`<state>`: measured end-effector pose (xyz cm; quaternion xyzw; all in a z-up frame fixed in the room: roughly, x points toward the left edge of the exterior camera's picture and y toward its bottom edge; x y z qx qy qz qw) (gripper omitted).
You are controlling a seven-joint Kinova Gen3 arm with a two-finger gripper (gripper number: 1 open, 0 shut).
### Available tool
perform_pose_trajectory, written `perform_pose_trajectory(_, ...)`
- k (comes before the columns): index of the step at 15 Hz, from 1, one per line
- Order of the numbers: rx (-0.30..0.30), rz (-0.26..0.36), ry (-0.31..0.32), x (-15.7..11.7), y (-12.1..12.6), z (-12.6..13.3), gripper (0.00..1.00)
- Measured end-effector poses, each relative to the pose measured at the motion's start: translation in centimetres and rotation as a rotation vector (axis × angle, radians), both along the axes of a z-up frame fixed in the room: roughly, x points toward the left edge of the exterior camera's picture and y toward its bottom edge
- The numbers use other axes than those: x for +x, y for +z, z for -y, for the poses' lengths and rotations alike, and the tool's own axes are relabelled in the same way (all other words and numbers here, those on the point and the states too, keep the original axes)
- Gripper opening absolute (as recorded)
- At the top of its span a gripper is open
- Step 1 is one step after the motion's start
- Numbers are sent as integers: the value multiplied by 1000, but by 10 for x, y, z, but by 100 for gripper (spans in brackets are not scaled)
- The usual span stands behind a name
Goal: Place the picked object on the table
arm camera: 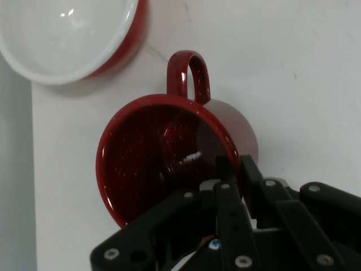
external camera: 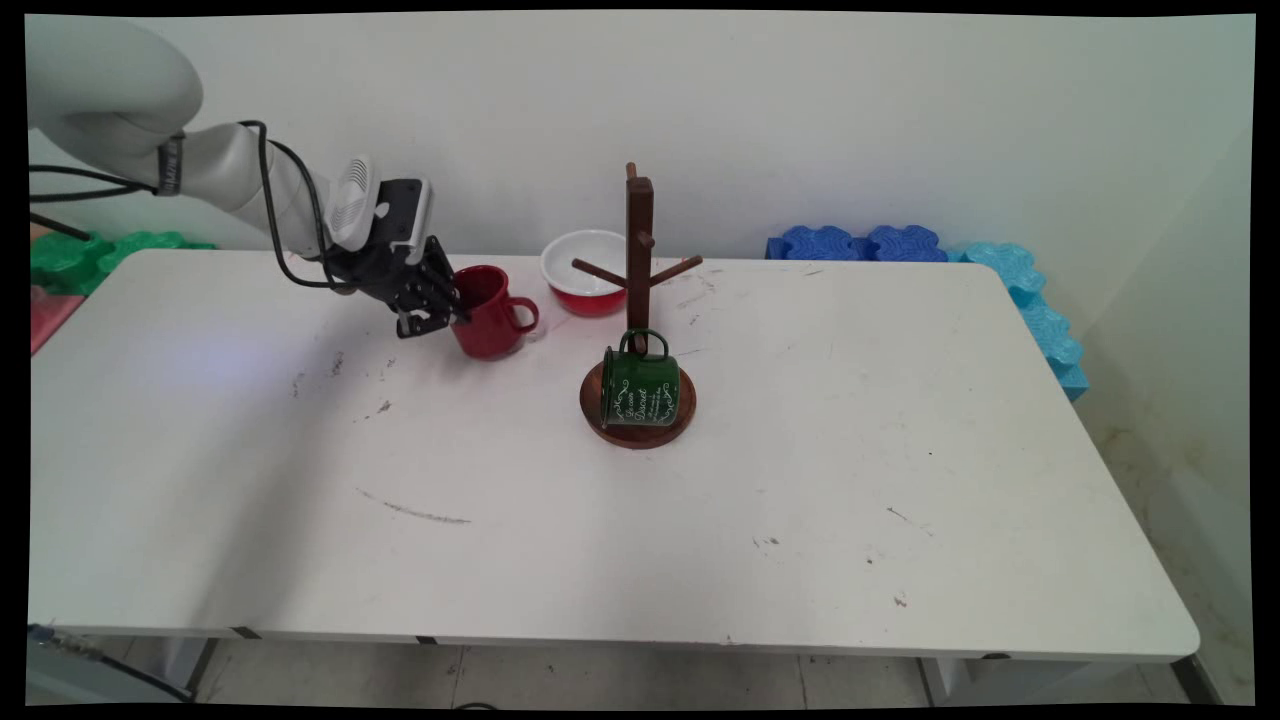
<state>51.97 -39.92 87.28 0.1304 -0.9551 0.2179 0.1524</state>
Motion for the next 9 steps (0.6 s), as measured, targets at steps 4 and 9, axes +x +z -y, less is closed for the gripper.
perform_pose_trajectory(4,-1,9,-3,0,-4,0,0)
perform_pose_trajectory(9,-1,15,-6,2,-7,-1,100)
